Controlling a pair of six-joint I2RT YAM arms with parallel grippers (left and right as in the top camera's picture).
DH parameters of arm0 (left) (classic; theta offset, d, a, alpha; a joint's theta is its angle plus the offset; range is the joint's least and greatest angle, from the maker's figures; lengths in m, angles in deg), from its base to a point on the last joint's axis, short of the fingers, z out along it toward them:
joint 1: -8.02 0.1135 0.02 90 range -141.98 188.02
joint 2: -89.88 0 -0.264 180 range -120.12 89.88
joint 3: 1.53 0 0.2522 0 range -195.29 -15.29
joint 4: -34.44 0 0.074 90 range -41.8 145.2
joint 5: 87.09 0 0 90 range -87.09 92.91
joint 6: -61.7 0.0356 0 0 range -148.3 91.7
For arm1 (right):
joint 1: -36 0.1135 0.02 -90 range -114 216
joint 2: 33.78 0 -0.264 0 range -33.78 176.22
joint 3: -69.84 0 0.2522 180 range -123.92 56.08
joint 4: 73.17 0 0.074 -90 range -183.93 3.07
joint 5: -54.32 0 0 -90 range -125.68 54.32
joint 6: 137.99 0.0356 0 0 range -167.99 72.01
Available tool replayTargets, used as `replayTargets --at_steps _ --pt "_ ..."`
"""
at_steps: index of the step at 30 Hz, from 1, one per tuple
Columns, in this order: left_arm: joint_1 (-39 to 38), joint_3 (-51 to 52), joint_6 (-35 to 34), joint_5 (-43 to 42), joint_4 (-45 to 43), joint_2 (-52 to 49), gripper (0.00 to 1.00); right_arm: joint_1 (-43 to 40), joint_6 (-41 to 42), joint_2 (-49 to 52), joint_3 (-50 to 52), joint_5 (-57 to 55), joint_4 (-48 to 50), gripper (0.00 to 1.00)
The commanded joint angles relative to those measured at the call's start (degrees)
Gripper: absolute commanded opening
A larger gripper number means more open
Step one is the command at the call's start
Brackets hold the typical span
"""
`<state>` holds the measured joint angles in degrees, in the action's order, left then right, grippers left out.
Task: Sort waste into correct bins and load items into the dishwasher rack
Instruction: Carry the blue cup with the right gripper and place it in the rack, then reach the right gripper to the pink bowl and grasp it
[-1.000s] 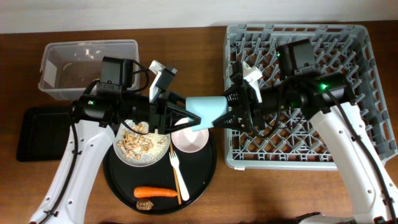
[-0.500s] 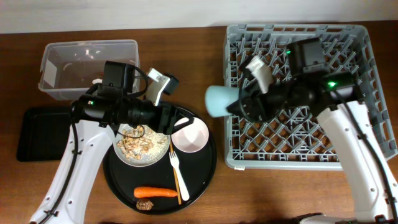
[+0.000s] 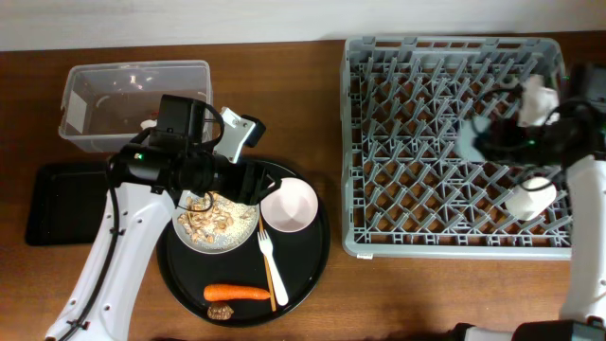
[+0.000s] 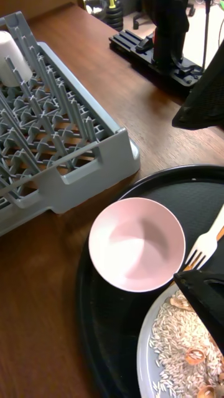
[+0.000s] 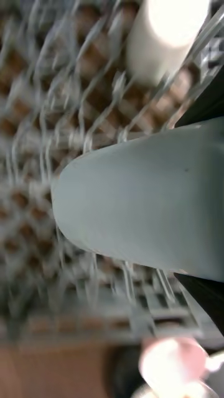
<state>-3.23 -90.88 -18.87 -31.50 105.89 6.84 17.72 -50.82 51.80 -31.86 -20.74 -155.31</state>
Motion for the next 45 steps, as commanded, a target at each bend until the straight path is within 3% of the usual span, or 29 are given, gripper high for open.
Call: replayTargets --at_steps 1,22,24,25,31,37,41,43,45 --pt "0.15 0.00 0.52 0.37 0.11 -0.24 0.72 -4.22 2.51 -0.07 -0.50 -7.93 -1.38 0.47" --pt "0.15 0.00 0.55 0.42 1.55 -0.24 0.71 -5.90 4.83 16.96 -0.48 -11.39 2.56 0.47" --pt "0.15 0.00 0.55 0.39 1.55 -0.24 0.71 -5.90 4.83 16.90 -0.48 -11.34 2.21 0.62" --pt "0.15 0.00 0.55 0.39 1.55 -0.24 0.71 -5.90 4.85 16.90 -0.48 -11.06 1.90 0.99" --pt "0.15 0.00 0.52 0.68 1.57 -0.24 0.72 -5.90 6.82 16.59 -2.56 -9.55 -0.24 0.99" --pt "0.15 0.00 0.44 7.56 3.06 -0.24 0.72 -0.98 5.73 11.02 -9.16 -5.92 -5.01 0.99" --pt "0.26 0.00 -9.90 20.59 5.53 -0.24 0.72 6.27 -1.68 7.30 -9.46 11.47 -4.48 0.99" --pt "1.07 0.00 -16.61 28.00 7.45 -0.24 0.81 11.76 -1.66 7.17 -9.46 17.62 -4.07 0.99" --pt "3.02 0.02 -19.23 29.46 8.37 -0.24 0.99 17.64 -1.64 7.80 -9.33 17.07 -4.35 0.98"
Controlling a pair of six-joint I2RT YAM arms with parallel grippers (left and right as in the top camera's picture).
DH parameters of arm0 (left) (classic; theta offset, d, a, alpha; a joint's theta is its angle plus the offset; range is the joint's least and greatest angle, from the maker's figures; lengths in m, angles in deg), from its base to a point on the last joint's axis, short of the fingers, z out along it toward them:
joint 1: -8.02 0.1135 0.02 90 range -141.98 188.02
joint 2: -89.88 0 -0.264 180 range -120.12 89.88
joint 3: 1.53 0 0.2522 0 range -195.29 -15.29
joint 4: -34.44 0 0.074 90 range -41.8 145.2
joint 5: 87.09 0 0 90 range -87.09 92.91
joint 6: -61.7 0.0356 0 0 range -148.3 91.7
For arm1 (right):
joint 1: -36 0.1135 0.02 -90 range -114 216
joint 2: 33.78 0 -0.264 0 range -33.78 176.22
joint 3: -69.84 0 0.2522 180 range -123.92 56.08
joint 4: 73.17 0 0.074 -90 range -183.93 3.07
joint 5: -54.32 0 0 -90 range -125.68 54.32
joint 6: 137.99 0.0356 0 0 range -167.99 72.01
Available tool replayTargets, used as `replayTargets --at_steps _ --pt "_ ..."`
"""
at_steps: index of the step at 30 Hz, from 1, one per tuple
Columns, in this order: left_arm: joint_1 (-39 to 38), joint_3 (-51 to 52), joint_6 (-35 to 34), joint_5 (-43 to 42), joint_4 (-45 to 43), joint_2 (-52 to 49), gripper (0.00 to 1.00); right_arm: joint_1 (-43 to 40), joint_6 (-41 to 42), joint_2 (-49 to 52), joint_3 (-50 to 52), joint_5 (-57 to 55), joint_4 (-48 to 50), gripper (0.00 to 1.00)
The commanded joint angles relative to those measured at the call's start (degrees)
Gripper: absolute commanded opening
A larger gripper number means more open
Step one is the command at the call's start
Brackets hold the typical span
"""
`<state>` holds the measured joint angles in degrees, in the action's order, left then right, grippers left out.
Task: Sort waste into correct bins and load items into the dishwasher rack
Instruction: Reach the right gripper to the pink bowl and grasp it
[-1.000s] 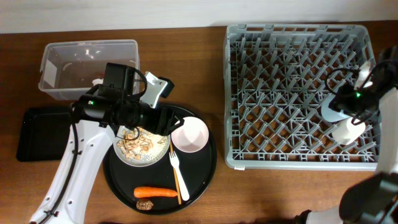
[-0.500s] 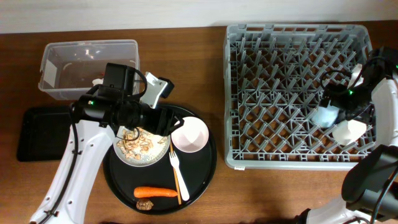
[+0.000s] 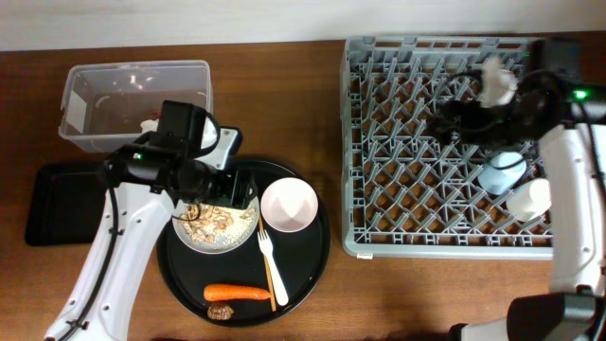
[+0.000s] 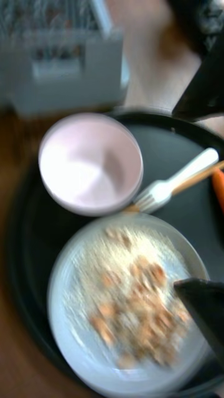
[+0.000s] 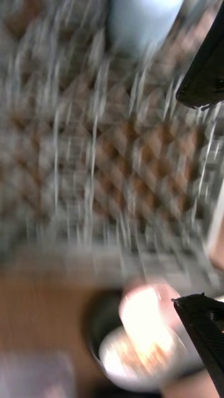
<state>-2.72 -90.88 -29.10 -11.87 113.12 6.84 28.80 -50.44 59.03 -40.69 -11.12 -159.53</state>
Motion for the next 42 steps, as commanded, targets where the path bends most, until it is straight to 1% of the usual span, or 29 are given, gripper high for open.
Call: replayTargets --at_steps 1,5,9,12,17,19,20,22,24,26,27,29,31,34,38,42 --pt "3.76 0.09 -9.97 9.84 1.22 -0.24 0.99 9.99 -1.81 0.87 -0.24 5.88 -0.15 0.99" --pt "7.63 0.55 -15.13 9.84 1.16 -0.26 0.99 23.02 -1.57 2.86 -0.15 -5.92 0.15 0.96" --pt "9.60 0.55 -15.47 9.68 1.20 -0.26 0.99 35.69 -1.09 8.39 -0.15 -16.06 2.56 0.85" --pt "9.68 0.55 -15.45 9.70 1.22 -0.26 0.99 40.37 6.71 14.82 -0.15 -23.89 5.68 0.83" --pt "9.68 0.55 -15.45 9.70 1.20 -0.26 0.99 40.87 9.03 23.89 -0.15 -23.30 7.50 0.73" --pt "9.68 0.55 -15.45 9.70 1.20 -0.26 0.99 40.89 8.98 26.53 -0.15 -23.08 8.39 0.72" --pt "9.68 0.55 -15.45 9.70 1.20 -0.26 0.99 40.89 8.98 27.23 -0.15 -22.86 8.83 0.73" --pt "9.68 0.55 -15.45 9.70 1.20 -0.26 0.99 40.89 8.96 28.37 -0.15 -21.18 10.10 0.68" --pt "9.68 0.55 -15.45 9.70 1.20 -0.26 0.99 40.89 8.98 28.81 -0.15 -20.06 10.71 0.66" --pt "9.68 0.55 -15.45 9.73 1.18 -0.26 0.99 40.89 8.98 28.85 -0.15 -20.09 10.91 0.52" --pt "9.68 0.55 -15.45 9.73 1.18 -0.26 0.99 40.89 8.98 28.85 -0.15 -20.09 10.97 0.41" --pt "9.68 0.55 -15.45 9.73 1.18 -0.26 0.99 40.94 9.01 28.85 -0.15 -19.85 10.86 0.22" --pt "9.68 0.55 -15.45 9.73 1.18 -0.26 0.99 40.94 9.01 28.85 -0.15 -19.58 10.73 0.15" --pt "9.68 0.55 -15.45 9.73 1.18 -0.26 0.99 40.94 8.98 28.85 -0.15 -18.95 10.69 0.12" --pt "9.68 0.55 -15.45 9.73 1.18 -0.24 0.99 40.94 8.96 28.85 -0.15 -18.23 10.62 0.11" --pt "9.68 0.55 -15.45 9.73 1.18 -0.26 0.99 40.94 8.96 28.85 -0.15 -14.23 10.32 0.12"
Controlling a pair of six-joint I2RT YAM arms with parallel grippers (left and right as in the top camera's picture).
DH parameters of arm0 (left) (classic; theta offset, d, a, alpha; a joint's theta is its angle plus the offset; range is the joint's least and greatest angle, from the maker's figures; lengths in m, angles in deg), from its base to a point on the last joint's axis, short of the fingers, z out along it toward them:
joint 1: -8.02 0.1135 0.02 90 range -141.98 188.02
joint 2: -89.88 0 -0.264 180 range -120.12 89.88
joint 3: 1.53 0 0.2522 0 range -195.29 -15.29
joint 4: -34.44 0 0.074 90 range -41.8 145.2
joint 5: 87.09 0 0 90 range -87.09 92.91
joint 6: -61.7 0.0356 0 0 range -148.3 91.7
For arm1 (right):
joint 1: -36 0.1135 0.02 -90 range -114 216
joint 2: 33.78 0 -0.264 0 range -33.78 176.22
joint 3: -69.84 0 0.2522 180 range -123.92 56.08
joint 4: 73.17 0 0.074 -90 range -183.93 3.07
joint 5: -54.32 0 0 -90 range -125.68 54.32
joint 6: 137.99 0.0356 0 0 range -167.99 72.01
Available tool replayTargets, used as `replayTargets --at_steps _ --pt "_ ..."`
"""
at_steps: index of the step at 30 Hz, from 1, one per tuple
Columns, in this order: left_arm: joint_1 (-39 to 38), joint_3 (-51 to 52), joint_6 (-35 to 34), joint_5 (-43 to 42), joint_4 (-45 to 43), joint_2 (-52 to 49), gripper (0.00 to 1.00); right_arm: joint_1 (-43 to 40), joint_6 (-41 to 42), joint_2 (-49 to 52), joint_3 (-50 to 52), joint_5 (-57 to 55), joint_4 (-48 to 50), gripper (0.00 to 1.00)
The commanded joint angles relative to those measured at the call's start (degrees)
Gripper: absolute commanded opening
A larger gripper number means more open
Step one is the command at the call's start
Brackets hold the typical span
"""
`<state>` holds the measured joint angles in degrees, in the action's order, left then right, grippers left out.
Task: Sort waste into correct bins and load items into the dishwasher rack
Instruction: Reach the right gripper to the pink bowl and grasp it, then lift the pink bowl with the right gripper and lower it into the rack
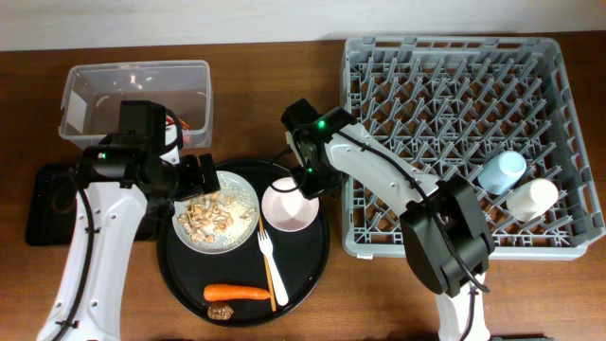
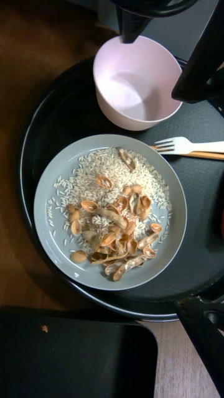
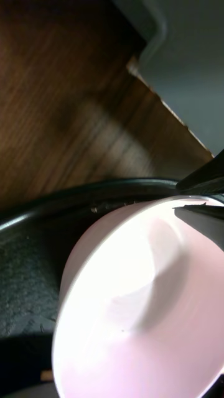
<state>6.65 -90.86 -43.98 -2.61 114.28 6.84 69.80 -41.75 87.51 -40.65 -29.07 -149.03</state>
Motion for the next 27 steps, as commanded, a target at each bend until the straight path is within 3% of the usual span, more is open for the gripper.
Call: replayTargets --at_steps 1,13,20,27 --pt "0.31 0.52 -0.57 0.46 0.02 -0.26 0.99 -0.07 0.26 0.37 -0.20 3.93 -0.15 0.12" --pt "0.31 0.52 -0.57 0.46 0.39 -0.26 0.99 -0.04 0.28 1.01 1.38 3.74 -0.37 0.12" --pt "0.31 0.52 -0.57 0.46 0.44 -0.26 0.99 -0.07 0.28 1.01 2.19 3.74 0.17 0.04" --pt "0.31 0.52 -0.57 0.46 0.44 -0.24 0.99 -0.50 0.26 -1.03 -0.87 2.12 -2.95 0.04"
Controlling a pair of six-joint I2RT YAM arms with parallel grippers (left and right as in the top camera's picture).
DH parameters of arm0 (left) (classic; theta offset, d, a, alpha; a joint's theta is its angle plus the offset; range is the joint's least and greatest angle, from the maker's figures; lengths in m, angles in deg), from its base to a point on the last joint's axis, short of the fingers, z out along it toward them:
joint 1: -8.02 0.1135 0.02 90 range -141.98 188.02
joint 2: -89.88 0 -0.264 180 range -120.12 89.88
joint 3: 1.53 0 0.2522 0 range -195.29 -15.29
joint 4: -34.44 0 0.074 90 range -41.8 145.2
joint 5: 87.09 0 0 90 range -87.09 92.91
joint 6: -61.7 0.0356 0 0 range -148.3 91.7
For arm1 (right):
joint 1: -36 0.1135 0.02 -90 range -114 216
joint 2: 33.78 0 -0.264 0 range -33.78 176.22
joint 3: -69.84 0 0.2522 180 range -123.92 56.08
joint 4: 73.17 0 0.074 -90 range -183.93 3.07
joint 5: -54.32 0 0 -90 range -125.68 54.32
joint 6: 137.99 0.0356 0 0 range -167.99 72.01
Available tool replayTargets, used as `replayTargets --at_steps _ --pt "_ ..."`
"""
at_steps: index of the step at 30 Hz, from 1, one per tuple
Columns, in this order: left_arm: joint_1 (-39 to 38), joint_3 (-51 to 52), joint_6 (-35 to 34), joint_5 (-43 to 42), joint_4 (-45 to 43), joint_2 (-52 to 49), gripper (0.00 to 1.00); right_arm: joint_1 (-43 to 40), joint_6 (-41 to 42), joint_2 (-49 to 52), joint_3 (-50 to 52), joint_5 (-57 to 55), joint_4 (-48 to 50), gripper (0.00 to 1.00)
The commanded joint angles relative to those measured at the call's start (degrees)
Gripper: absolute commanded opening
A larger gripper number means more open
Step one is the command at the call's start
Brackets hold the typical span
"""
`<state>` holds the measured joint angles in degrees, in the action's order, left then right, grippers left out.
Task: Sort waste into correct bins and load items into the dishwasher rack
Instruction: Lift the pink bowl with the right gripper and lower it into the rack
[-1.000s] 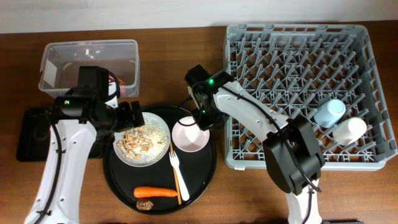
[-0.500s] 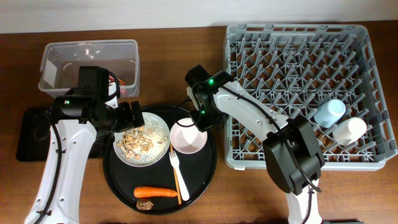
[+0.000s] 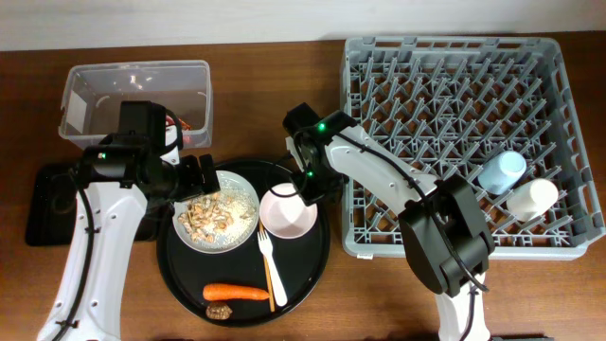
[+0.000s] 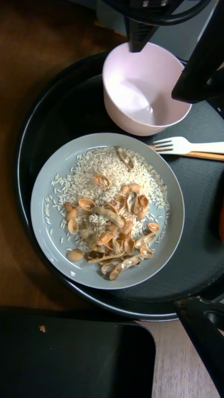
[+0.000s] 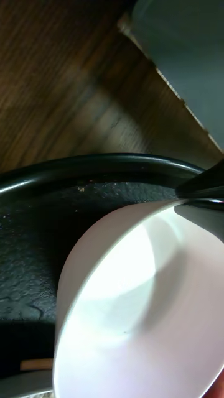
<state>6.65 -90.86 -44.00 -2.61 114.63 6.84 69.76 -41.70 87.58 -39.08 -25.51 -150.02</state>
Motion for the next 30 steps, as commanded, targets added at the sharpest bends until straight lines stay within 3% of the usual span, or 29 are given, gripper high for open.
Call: replayTargets --at_steps 1,8,13,16,20,26,30 --pt "0.31 0.52 -0.55 0.46 0.09 -0.24 0.99 -0.59 0.20 -2.40 -3.76 -2.32 -3.13 0.04" --pt "0.31 0.52 -0.55 0.46 0.09 -0.26 0.99 -2.25 0.94 -15.87 -11.58 -16.85 -8.04 0.04" --pt "0.31 0.52 -0.55 0.46 0.07 -0.26 0.99 -7.74 6.05 -21.44 -11.58 -41.72 -8.59 0.04" --pt "0.31 0.52 -0.55 0.46 0.07 -0.26 0.99 -12.68 13.25 -21.40 -11.41 -60.65 -9.51 0.04" --pt "0.31 0.52 -0.55 0.46 0.07 -0.26 0.99 -18.45 23.85 -19.10 -10.86 -72.76 -10.10 0.04" --pt "0.31 0.52 -0.55 0.42 0.09 -0.24 0.99 -22.93 24.22 -14.01 -10.86 -84.56 -9.33 0.04" --pt "0.31 0.52 -0.55 0.42 0.07 -0.26 0.99 -25.38 24.22 -11.08 -10.86 -84.50 -9.11 0.04"
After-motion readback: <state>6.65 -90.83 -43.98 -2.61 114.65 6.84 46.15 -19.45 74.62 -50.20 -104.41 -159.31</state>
